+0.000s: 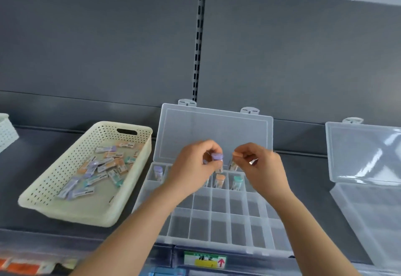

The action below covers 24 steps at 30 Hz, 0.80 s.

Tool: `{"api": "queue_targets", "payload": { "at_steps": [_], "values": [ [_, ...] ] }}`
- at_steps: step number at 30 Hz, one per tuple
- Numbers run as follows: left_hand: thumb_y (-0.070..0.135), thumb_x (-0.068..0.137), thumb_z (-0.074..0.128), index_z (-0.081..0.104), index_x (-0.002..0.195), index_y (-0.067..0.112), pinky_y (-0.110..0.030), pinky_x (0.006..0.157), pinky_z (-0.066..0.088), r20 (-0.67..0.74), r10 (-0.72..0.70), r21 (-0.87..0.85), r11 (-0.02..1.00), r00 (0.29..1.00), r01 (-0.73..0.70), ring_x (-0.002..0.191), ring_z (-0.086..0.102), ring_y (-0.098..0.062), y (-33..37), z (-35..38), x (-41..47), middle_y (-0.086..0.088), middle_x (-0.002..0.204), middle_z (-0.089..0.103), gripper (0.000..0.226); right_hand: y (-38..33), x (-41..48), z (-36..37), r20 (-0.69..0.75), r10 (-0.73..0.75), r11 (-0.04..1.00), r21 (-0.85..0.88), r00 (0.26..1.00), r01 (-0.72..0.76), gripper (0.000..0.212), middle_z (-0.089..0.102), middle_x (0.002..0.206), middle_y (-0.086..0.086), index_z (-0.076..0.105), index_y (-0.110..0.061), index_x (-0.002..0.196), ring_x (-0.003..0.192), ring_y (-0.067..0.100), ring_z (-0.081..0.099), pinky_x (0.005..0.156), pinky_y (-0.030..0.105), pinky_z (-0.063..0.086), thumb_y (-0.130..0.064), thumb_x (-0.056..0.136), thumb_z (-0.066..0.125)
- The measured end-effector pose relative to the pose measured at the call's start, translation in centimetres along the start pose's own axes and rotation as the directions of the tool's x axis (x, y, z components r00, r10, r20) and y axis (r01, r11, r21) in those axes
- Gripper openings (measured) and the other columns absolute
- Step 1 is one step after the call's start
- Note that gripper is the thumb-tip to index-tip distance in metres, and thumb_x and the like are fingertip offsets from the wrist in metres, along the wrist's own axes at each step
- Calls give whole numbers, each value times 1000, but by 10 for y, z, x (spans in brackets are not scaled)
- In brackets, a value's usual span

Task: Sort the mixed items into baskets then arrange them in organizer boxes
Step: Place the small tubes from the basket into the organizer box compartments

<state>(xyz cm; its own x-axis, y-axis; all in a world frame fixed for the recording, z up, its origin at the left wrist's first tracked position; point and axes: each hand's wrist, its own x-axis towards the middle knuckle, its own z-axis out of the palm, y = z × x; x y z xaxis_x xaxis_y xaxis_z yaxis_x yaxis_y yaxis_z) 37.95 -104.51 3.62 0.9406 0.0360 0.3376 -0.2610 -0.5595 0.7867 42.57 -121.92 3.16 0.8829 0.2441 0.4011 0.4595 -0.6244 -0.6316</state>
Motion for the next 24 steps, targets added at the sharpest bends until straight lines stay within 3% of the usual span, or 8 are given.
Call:
{"api": "queue_targets", "payload": {
  "at_steps": [2,6,11,14,18,24],
  "values": [
    [6,80,65,63,77,16,-27,68,48,14,55,61,997,998,-56,72,59,-11,13,21,7,9,79,64,10,18,-4,-16,-15,10,999,-49,1000,-11,7,69,75,-8,71,-17,85,65,6,59,64,22,47,-14,79,73],
    [15,82,64,64,82,21,-25,66,45,102,82,240,965,991,-105,74,56,-7,27,59,20,10,87,68,6,51,-11,-36,8,61,987,-152,998,-59,7,71,80,-5,71,-18,87,72,12,62,68,28,50,-17,81,72],
    [21,88,61,69,93,18,-25,70,42,186,93,442,881,978,-168,87,58,-18,27,96,34,2,95,68,10,82,-17,-49,95,113,966,-243,989,-87,10,71,86,-3,71,-19,93,82,18,63,73,34,53,-19,83,69],
    [24,90,60,71,98,18,-23,70,33,213,114,532,820,970,-213,88,55,-16,23,109,36,2,97,67,14,93,-19,-48,138,109,964,-255,984,-71,11,70,86,-3,72,-18,94,84,17,61,73,31,51,-20,84,68],
    [23,92,57,69,97,20,-28,80,34,256,71,617,755,964,-220,91,53,-16,18,119,35,4,98,67,13,101,-19,-42,186,70,962,-271,980,-17,10,68,88,-4,72,-19,92,86,15,57,73,28,48,-20,84,66],
    [20,91,57,68,91,21,-29,80,31,290,30,648,729,957,-220,91,51,-16,10,127,34,6,94,66,12,108,-20,-35,241,44,944,-329,970,39,12,68,89,-10,71,-22,91,86,11,54,68,21,44,-17,86,61]
  ]
}}
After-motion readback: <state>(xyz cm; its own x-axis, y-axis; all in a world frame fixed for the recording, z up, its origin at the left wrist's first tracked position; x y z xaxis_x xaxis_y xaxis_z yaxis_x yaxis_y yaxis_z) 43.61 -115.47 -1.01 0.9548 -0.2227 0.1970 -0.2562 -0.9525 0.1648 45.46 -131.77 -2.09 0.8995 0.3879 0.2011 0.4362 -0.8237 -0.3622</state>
